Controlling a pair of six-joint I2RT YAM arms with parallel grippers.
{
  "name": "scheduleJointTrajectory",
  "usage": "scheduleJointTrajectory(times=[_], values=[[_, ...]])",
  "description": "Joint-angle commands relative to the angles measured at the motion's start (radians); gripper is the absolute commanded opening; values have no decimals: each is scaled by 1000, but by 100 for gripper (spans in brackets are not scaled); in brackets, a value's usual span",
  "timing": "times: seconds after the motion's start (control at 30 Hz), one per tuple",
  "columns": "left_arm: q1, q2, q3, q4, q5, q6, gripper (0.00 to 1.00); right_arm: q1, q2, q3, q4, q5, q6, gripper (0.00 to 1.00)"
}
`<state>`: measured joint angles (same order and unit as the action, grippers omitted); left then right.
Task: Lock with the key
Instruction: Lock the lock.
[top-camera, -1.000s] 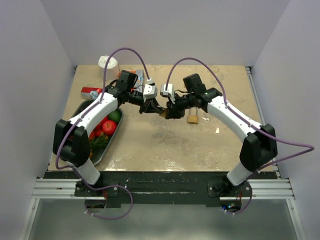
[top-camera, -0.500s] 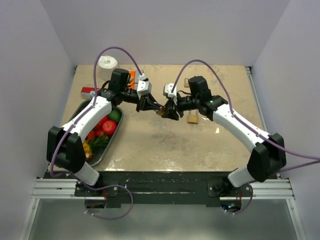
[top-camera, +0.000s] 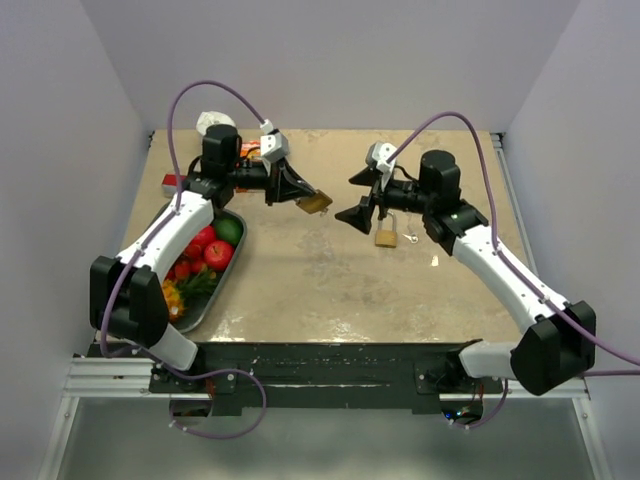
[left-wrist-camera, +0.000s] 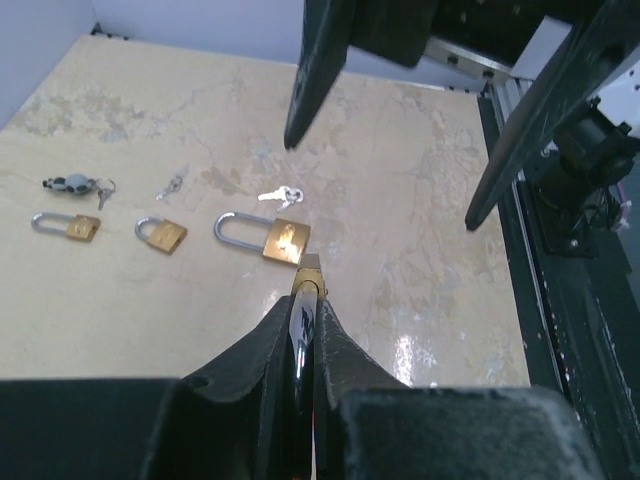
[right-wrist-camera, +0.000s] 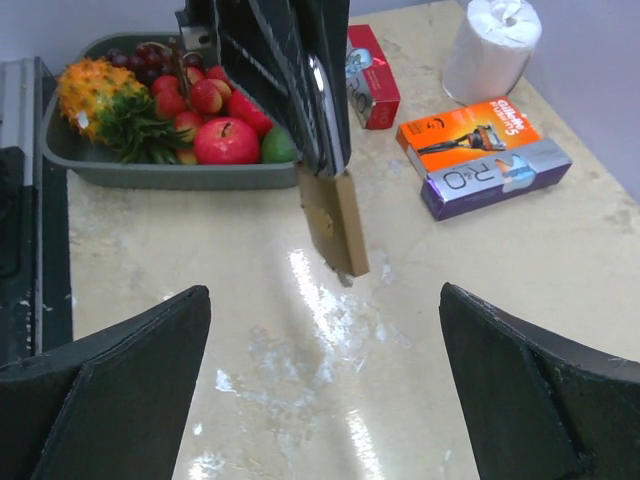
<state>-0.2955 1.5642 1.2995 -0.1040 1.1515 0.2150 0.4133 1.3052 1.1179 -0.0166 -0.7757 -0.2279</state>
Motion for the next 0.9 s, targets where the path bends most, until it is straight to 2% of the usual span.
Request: scheduleJointTrajectory(times=[0.0,0.1,0.13,0.23,0.4,0.63,0.87], values=[[1,-87,27,358,37,-298,0,2,-24,-29,147,0,139,99],[1,-89,27,519,36,-461,0,2,-8,-65,243,-68,177,99],[1,-87,27,559,36,-504,0,4,-6,-84,354,-69,206,99],[-1,-81,24,691,50,-644,0,4,15,-132,511,-79,269,99],[-11,-82,1,841,56,-784,0,13,75,-101,612,-109,306,99],[-42,-95,-29,880,45,-816,0,47,146,-58,751,-122,386,95],[-42,-99,-54,897,25,-819,0,82,137,-43,750,-152,378,80]])
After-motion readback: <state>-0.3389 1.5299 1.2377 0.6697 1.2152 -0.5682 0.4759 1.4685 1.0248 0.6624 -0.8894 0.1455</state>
